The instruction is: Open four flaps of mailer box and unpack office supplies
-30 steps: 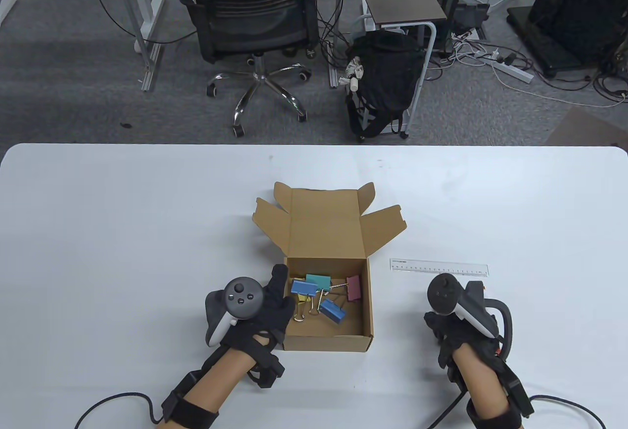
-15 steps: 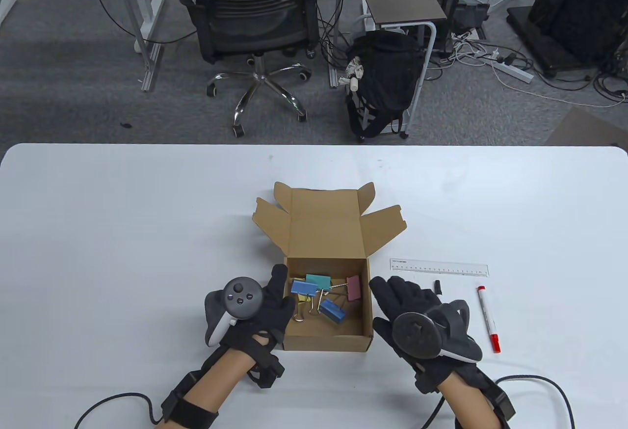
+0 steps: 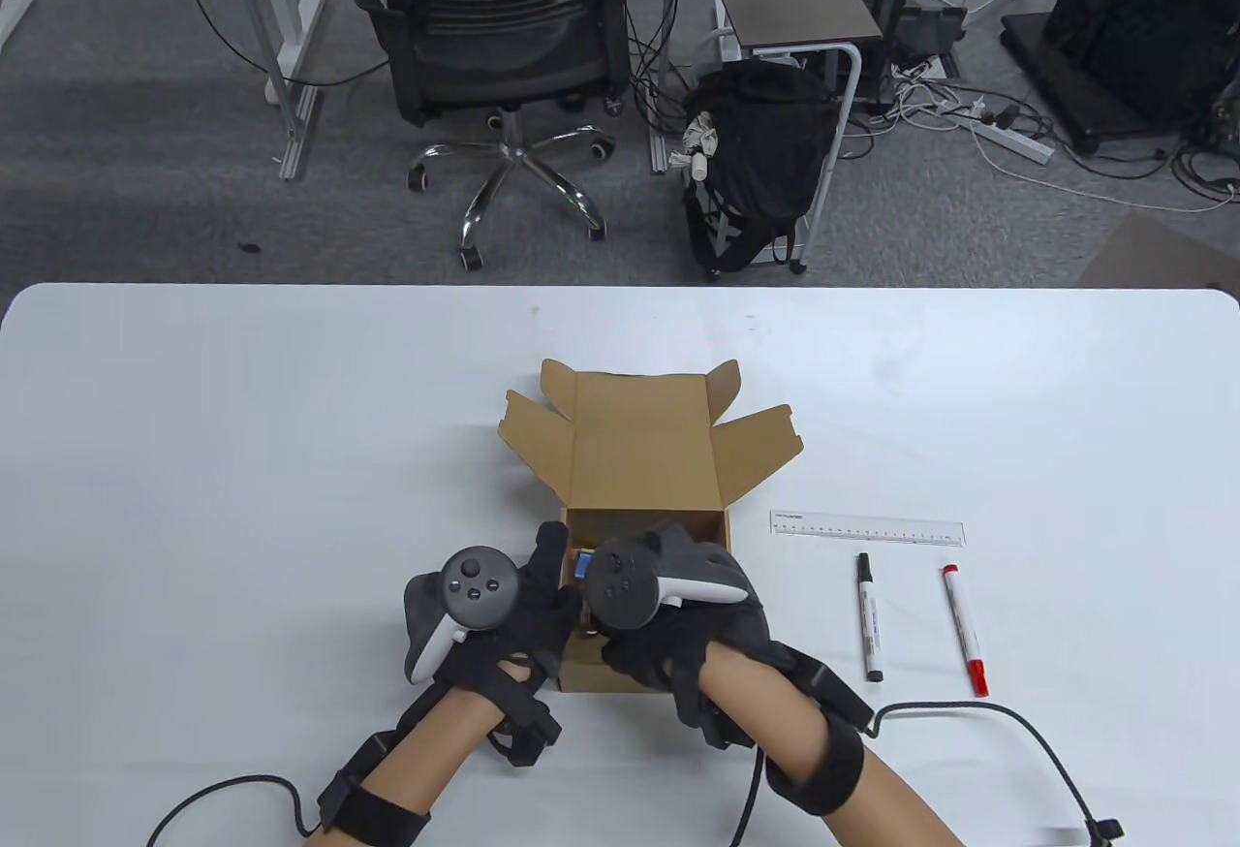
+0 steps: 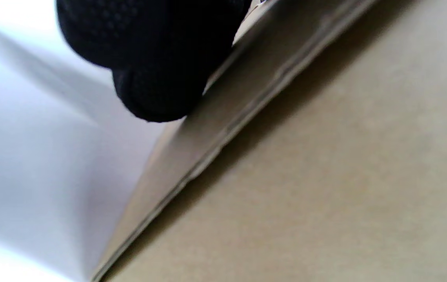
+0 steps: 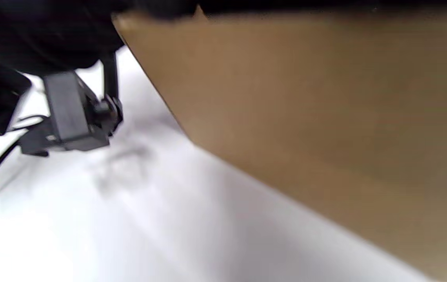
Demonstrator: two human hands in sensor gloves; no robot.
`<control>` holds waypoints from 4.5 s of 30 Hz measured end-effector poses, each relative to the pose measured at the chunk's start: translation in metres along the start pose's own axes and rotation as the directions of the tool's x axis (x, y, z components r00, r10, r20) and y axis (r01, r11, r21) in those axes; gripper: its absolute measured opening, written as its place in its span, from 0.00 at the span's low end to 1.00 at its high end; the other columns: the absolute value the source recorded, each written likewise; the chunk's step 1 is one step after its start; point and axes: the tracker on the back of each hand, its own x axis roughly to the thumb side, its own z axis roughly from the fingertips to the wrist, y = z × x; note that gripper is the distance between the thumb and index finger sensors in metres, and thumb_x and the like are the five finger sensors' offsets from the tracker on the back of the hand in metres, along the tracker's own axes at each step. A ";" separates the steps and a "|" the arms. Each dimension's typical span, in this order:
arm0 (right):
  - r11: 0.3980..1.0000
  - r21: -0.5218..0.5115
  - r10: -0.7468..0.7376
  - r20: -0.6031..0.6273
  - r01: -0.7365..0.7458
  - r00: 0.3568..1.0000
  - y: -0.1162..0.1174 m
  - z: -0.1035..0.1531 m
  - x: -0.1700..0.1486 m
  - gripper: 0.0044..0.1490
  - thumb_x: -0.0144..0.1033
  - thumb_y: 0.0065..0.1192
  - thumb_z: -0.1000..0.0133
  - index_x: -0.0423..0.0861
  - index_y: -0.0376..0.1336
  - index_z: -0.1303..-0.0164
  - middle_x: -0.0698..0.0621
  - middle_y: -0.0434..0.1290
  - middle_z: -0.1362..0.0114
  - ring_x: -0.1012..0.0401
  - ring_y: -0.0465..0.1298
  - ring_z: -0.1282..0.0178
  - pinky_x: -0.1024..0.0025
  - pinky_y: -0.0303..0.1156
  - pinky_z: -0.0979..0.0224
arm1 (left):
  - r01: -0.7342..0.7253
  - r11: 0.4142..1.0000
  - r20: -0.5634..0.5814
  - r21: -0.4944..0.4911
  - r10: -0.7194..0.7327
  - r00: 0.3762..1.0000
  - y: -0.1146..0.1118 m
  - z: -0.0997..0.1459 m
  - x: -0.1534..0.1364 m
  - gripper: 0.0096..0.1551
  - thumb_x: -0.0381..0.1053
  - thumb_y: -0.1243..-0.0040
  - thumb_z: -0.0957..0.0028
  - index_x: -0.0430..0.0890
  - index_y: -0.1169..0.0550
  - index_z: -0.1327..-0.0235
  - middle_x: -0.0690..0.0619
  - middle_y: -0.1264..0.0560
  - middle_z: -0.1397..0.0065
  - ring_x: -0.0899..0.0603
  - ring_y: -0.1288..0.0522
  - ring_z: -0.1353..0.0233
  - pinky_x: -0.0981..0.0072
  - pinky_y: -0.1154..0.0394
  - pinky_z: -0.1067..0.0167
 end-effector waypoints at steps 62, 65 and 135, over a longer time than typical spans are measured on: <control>0.372 -0.756 -0.544 0.292 0.538 0.786 -0.015 0.143 -0.158 0.34 0.34 0.70 0.50 0.29 0.65 0.40 0.27 0.77 0.51 0.36 0.83 0.67 0.40 0.77 0.64 | -0.002 1.000 -0.013 0.005 0.002 1.000 -0.003 0.001 -0.001 0.43 0.65 0.50 0.53 0.58 0.53 0.29 0.37 0.32 0.32 0.37 0.19 0.53 0.60 0.23 0.62; 0.495 -0.856 -0.492 -0.134 0.150 0.860 -0.005 0.137 -0.178 0.34 0.37 0.71 0.50 0.29 0.66 0.42 0.30 0.79 0.54 0.40 0.85 0.71 0.55 0.81 0.72 | -0.001 1.000 -0.013 0.005 0.001 1.000 -0.003 0.001 -0.001 0.43 0.65 0.50 0.53 0.58 0.53 0.29 0.37 0.32 0.32 0.37 0.19 0.53 0.60 0.23 0.62; 0.797 -0.600 -0.098 -0.244 -0.071 0.965 0.026 0.058 -0.086 0.44 0.38 0.52 0.42 0.27 0.38 0.32 0.38 0.81 0.67 0.56 0.81 0.92 0.73 0.75 0.91 | 0.430 0.894 -0.099 -0.125 -0.443 0.891 0.013 -0.037 0.103 0.37 0.54 0.35 0.58 0.51 0.31 0.32 0.35 0.38 0.24 0.31 0.29 0.48 0.58 0.27 0.60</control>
